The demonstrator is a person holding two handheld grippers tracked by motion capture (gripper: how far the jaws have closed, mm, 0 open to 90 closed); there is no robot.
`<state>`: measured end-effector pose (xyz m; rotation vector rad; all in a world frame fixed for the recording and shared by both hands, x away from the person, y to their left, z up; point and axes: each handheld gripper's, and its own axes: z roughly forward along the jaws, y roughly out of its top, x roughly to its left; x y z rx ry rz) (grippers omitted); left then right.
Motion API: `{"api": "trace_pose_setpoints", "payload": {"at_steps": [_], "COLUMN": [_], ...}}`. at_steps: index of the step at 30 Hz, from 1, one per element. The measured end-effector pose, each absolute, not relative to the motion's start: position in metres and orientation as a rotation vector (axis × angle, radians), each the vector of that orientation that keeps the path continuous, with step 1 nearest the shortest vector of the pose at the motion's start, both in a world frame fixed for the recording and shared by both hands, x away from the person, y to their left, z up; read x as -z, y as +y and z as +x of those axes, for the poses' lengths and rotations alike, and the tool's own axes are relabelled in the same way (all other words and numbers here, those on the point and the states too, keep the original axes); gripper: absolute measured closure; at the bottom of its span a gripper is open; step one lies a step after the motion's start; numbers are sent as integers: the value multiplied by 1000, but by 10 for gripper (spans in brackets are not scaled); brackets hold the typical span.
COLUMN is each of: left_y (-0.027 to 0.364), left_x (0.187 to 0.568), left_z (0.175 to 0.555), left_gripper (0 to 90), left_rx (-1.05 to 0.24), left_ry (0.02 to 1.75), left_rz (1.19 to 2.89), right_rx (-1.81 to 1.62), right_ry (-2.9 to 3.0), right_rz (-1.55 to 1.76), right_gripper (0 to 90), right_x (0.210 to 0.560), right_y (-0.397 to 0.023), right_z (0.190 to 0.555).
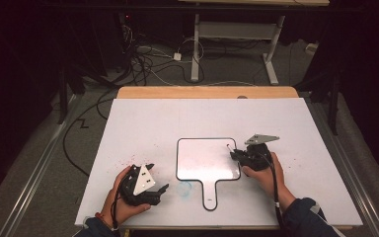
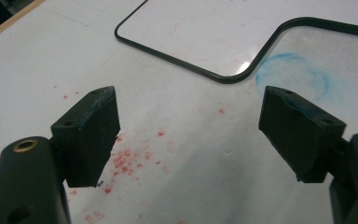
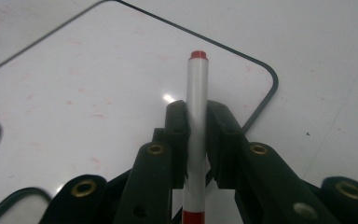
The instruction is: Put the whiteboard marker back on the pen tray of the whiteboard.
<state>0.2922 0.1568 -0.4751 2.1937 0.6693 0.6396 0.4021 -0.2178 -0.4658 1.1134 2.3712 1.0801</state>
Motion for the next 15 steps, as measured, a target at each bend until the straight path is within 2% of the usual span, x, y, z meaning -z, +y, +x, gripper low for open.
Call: {"api": "trace_pose_setpoints", "payload": {"at_steps": [3,5,7,15], "left_y": [156,156,157,157], "left_x": [476,476,476,475], "left_z": [292,293,293,292], "left_gripper": [196,196,196,196], "left_rx": [-637,-636,-637,-643], "left_ry": [667,672,675,676], "left_rz": [2198,2202,2200,2197], "right_rx": [-1050,-1011,-972,-942], "right_ry": [2357,2332,2310,2271], "right_rz": [1110,1102,1061,1101], "right_gripper": [783,694,708,665], "right_x": [471,470,470,469], "right_y": [-216,-214,-212,-220], "right_z": [407,408,409,412]}}
